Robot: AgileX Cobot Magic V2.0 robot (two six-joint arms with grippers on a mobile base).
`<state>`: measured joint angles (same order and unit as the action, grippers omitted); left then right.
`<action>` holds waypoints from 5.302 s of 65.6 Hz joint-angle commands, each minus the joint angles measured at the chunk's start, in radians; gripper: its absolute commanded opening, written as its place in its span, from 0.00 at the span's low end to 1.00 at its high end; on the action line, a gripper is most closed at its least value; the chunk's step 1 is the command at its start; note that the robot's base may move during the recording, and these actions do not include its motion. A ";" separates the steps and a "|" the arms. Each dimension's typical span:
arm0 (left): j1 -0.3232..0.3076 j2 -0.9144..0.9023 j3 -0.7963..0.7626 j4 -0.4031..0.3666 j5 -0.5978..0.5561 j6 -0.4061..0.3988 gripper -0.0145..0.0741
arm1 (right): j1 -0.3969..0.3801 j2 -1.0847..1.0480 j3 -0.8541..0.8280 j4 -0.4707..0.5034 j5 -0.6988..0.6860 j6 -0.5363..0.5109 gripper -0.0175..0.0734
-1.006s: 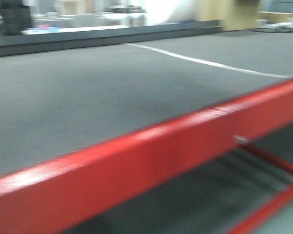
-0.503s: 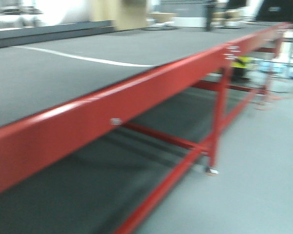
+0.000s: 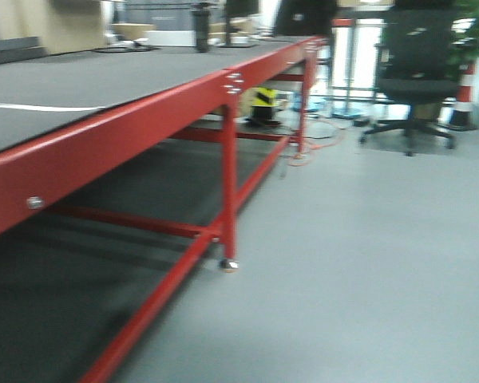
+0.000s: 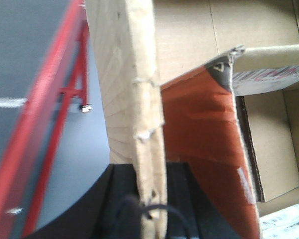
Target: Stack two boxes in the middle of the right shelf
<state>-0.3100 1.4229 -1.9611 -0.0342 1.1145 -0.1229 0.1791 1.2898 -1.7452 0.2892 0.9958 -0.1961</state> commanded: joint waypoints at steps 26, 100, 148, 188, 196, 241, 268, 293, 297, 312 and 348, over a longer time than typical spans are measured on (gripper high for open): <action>0.001 -0.010 -0.013 0.023 -0.058 0.007 0.04 | -0.008 -0.015 -0.011 -0.020 -0.047 -0.014 0.03; 0.001 -0.010 -0.013 0.023 -0.058 0.007 0.04 | -0.008 -0.015 -0.011 -0.020 -0.047 -0.014 0.03; 0.001 -0.010 -0.013 0.027 -0.058 0.007 0.04 | -0.008 -0.015 -0.011 -0.020 -0.047 -0.014 0.03; 0.001 -0.010 -0.013 0.048 -0.058 0.007 0.04 | -0.008 -0.015 -0.011 -0.020 -0.047 -0.014 0.03; 0.001 -0.010 -0.013 0.048 -0.058 0.007 0.04 | -0.008 -0.015 -0.011 -0.020 -0.047 -0.014 0.03; 0.001 -0.010 -0.013 0.050 -0.058 0.007 0.04 | -0.008 -0.015 -0.011 -0.020 -0.047 -0.014 0.03; 0.001 -0.010 -0.013 0.050 -0.058 0.007 0.04 | -0.008 -0.015 -0.011 -0.020 -0.047 -0.014 0.03; 0.001 -0.010 -0.013 0.050 -0.058 0.007 0.04 | -0.008 -0.015 -0.011 -0.020 -0.047 -0.014 0.03; 0.001 -0.010 -0.013 0.050 -0.058 0.007 0.04 | -0.008 -0.015 -0.011 -0.020 -0.047 -0.014 0.03; 0.001 -0.010 -0.013 0.050 -0.058 0.007 0.04 | -0.008 -0.015 -0.011 -0.020 -0.047 -0.014 0.03; 0.001 -0.010 -0.013 0.050 -0.058 0.007 0.04 | -0.008 -0.015 -0.011 -0.020 -0.047 -0.014 0.03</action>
<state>-0.3100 1.4229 -1.9611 -0.0218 1.1129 -0.1229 0.1791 1.2898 -1.7452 0.2889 0.9958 -0.1961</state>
